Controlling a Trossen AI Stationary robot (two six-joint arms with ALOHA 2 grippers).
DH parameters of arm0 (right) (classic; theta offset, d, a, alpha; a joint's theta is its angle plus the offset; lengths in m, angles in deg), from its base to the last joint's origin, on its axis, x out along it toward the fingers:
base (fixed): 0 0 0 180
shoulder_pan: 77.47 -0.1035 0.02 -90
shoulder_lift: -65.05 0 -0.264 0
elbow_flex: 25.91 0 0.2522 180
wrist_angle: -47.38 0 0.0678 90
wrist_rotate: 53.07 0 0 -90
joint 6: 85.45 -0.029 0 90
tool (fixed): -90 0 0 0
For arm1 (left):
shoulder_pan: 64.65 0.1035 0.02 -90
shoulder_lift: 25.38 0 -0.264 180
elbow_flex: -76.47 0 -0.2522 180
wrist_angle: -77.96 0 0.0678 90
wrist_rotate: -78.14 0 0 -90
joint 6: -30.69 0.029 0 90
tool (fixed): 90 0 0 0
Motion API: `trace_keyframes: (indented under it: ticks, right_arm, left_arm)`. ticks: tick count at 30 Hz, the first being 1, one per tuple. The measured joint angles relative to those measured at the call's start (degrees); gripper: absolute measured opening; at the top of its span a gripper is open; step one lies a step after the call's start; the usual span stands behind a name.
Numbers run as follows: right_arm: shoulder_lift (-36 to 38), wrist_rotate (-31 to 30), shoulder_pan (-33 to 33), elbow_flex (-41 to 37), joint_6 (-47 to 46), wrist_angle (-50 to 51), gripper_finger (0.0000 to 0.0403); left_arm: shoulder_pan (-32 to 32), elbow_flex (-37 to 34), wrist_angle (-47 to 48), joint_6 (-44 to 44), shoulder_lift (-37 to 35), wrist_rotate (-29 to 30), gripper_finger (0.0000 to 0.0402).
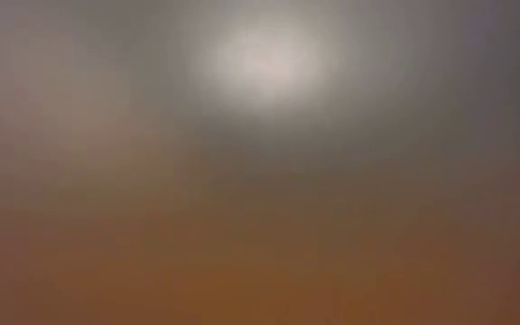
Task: Roll microfiber towels into tight, uniform cylinder then place into a basket
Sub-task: Fold the blue towel
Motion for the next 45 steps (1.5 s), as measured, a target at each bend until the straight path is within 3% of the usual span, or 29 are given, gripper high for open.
trace_keyframes:
  ticks: [6, 17, 26, 30, 37, 41, 45]
  right_arm:
    - [2.27, -0.40, 0.09, 0.00, 0.65, 0.99, 0.0000]
    - [5.84, -1.03, 0.26, 0.04, 8.59, 0.74, 0.0000]
    - [8.91, -1.90, 1.64, 0.04, 13.27, -0.82, 0.0000]
    - [10.02, -1.22, 2.01, 0.15, 13.14, -1.46, 0.0000]
    - [9.27, 14.95, 1.97, 0.15, 15.93, -4.27, 0.0009]
    - [8.00, 23.30, 1.63, 0.13, 17.60, -10.23, 0.0039]
    - [5.42, 27.66, -0.20, 0.13, 21.91, -16.78, 0.0080]
  left_arm:
    - [0.37, 0.15, 13.29, 2.72, -11.03, 0.99, 0.0000]
    - [0.33, 2.34, 19.80, 1.15, -31.63, 4.12, 0.0000]
    - [0.67, 19.39, 36.32, 4.41, -33.62, 13.56, 0.0000]
    - [0.68, 24.93, 39.85, 4.29, -32.65, 14.12, 0.0000]
    - [-0.83, 26.12, 40.40, 4.00, -31.64, 13.83, 0.0000]
    - [-0.92, 26.14, 40.11, 3.82, -31.72, 14.04, 0.0000]
    - [-0.88, 26.14, 40.12, 3.82, -31.72, 14.43, 0.0000]
